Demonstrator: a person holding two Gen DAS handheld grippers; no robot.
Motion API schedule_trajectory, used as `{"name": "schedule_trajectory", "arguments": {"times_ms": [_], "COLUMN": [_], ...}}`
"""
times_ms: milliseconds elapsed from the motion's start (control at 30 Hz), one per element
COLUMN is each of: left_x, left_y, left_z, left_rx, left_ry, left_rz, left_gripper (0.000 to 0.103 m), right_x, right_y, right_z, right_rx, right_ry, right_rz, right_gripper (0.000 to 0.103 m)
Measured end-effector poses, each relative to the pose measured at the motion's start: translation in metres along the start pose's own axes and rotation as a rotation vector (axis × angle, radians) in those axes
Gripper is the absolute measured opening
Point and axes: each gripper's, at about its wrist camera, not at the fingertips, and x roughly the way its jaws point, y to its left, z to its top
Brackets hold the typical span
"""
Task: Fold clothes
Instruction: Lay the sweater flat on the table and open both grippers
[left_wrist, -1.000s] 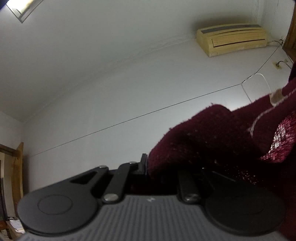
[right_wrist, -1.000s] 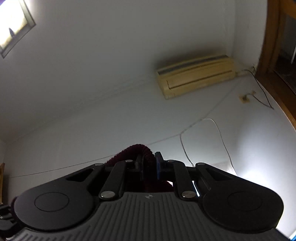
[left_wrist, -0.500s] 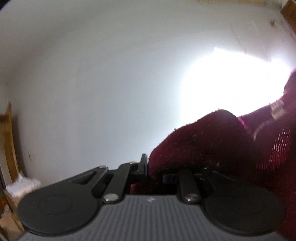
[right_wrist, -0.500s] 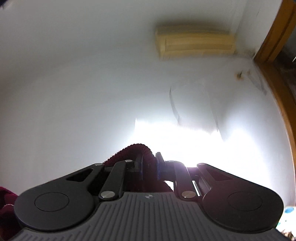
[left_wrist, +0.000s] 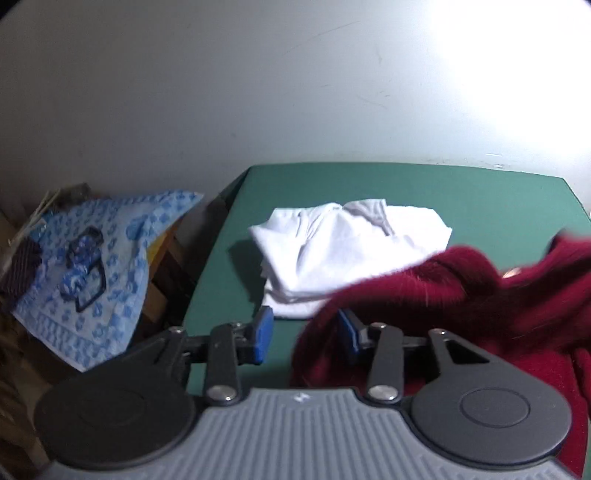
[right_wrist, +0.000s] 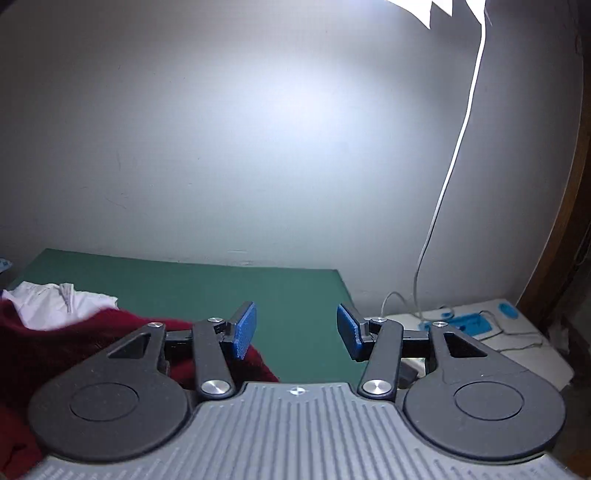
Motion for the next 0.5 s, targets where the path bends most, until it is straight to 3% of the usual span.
{"name": "schedule_trajectory", "arguments": {"times_ms": [100,200,267,333,400,500], "left_x": [-0.025,-0.039,-0.052,-0.063,-0.06,-0.038], "left_y": [0.028,0.052,0.059,0.054,0.052,0.053], "left_z": [-0.017,-0.057,-0.093,-0.138,-0.177,-0.206], "left_rx": [0.053,0.15,0.211,0.277,0.311,0.293], "left_ry": [-0.036,-0.113,-0.126,-0.117,-0.092,0.034], "left_rz": [-0.022,-0.021,-0.055,-0.072,-0.044,-0.078], "left_gripper": [0.05,0.057,0.075,0.087,0.088,0.088], "right_x": [-0.022,-0.051,-0.065,-0.079,-0.08,-0.069], "right_y": [-0.021,-0.044,-0.049,-0.054,-0.053,-0.043], "right_z": [-0.036,-0.077,-0.106,-0.134,-0.156,-0.182], "right_rx": [0.037,0.052,0.051,0.051,0.095,0.214], "right_ry": [0.028,0.084,0.145,0.205,0.28,0.41], "right_rz": [0.104,0.232,0.261,0.291,0.321,0.368], "right_gripper": [0.062,0.065,0.073,0.073,0.073,0.072]}}
